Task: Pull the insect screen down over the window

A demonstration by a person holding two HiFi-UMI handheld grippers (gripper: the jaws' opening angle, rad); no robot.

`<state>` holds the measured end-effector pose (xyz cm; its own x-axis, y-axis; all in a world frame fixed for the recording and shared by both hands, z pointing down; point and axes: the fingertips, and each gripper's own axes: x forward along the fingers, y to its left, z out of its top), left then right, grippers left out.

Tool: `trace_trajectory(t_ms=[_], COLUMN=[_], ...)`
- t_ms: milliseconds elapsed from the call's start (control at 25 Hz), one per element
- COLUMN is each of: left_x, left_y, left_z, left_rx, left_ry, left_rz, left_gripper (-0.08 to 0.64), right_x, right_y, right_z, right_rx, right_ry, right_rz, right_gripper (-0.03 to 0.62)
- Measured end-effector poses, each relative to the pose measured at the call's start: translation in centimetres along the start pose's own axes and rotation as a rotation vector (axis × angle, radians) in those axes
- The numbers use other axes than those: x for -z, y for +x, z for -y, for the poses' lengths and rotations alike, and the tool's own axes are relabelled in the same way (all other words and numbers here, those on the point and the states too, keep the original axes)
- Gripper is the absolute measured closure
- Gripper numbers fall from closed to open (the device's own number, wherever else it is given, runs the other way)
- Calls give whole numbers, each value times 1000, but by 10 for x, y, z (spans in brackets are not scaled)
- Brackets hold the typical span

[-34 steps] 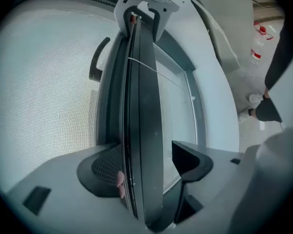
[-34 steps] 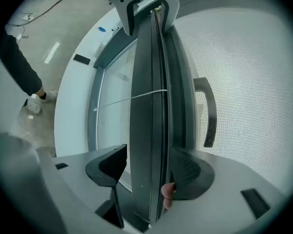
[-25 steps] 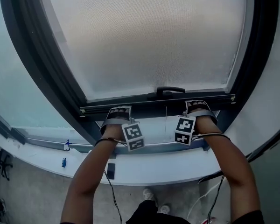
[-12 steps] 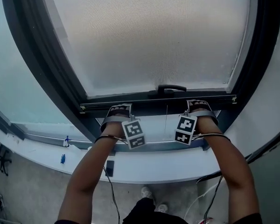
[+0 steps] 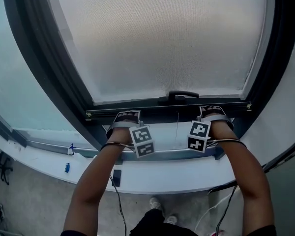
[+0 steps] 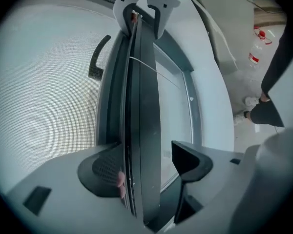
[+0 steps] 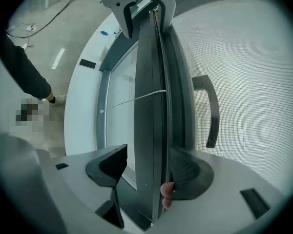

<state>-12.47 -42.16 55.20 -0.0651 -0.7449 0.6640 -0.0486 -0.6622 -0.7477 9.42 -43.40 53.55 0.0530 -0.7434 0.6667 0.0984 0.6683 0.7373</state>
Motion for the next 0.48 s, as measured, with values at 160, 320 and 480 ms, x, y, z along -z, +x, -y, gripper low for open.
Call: trace_trajectory(t_ms=[160, 320, 480], left_x=[-1, -3, 1], left_y=[1, 1, -9], left_z=[-2, -4, -1], left_rx=[-4, -41, 103], left_ry=[-6, -19, 15], left_rz=[-16, 14, -5], left_gripper=[240, 241, 275], right_x=[1, 2, 1], right_y=[2, 1, -8], right_z=[2, 3, 2], right_rx=[-17, -1, -103], right_ry=[-7, -21, -44], right_rz=[-10, 0, 13], right_gripper=[318, 318, 335])
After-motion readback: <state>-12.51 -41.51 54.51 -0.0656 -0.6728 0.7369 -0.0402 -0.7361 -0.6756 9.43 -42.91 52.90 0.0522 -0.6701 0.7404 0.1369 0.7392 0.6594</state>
